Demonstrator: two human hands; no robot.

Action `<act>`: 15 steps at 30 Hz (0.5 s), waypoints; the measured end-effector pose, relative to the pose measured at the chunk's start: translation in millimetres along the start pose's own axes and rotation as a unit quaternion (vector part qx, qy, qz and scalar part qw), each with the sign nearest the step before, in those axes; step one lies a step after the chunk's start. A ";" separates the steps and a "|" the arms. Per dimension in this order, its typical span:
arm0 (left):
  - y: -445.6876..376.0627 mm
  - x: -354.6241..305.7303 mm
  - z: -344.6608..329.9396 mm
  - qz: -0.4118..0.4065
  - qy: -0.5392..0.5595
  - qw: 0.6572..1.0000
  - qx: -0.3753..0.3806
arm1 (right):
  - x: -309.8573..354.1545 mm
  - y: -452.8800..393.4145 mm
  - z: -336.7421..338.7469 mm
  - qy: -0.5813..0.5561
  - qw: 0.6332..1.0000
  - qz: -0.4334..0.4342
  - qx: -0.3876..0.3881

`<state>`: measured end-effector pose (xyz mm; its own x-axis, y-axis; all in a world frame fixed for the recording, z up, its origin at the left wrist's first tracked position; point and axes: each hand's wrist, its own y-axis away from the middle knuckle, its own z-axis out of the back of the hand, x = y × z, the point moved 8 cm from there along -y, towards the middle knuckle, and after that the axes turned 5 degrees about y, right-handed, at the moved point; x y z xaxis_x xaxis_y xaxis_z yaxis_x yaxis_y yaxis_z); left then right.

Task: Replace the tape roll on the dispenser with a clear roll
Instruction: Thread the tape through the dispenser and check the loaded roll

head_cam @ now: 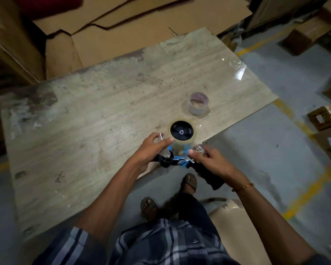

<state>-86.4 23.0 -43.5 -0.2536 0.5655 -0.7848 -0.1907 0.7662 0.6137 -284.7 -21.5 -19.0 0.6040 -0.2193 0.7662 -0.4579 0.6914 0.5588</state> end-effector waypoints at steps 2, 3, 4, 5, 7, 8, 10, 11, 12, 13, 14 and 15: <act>1.8 6.6 25.2 -0.002 0.031 0.998 -0.063 | 16.3 -11.2 -10.9 0.106 0.993 0.046 -0.010; 4.4 9.5 36.4 -0.004 0.046 0.995 -0.086 | 21.9 -16.4 -17.3 0.149 0.987 0.061 -0.017; 8.1 11.4 46.1 -0.005 0.054 0.993 -0.102 | 29.0 -20.8 -23.6 0.190 0.978 0.083 -0.026; 10.6 13.8 54.9 -0.005 0.060 0.992 -0.113 | 36.5 -25.1 -29.9 0.232 0.966 0.109 -0.037; 14.9 18.9 71.2 -0.004 0.080 0.988 -0.133 | 51.5 -33.1 -43.0 0.317 0.933 0.163 -0.057; 16.0 21.3 77.7 -0.006 0.097 0.986 -0.139 | 57.4 -38.1 -49.0 0.348 0.919 0.176 -0.059; 17.2 26.6 89.4 -0.009 0.127 0.980 -0.156 | 66.6 -50.6 -57.2 0.379 0.904 0.188 -0.058; 17.0 29.6 93.5 -0.007 0.141 0.976 -0.165 | 70.6 -56.7 -60.3 0.385 0.901 0.194 -0.055; 15.8 32.4 96.8 -0.007 0.149 0.974 -0.172 | 74.5 -63.3 -62.8 0.388 0.898 0.200 -0.050; 14.1 34.2 99.9 -0.005 0.150 0.972 -0.179 | 78.4 -70.8 -64.7 0.389 0.896 0.211 -0.044; 12.8 34.1 102.8 -0.002 0.146 0.971 -0.186 | 83.0 -78.0 -65.9 0.390 0.894 0.220 -0.036; 10.7 32.7 104.6 0.002 0.146 0.971 -0.190 | 87.6 -85.9 -66.3 0.391 0.890 0.231 -0.026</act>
<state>2.4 81.7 -71.6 -0.5024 0.4150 -0.7585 -0.5118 0.5643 0.6478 -149.1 -54.5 -20.9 0.6383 0.6294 0.4432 -0.7566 0.6192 0.2102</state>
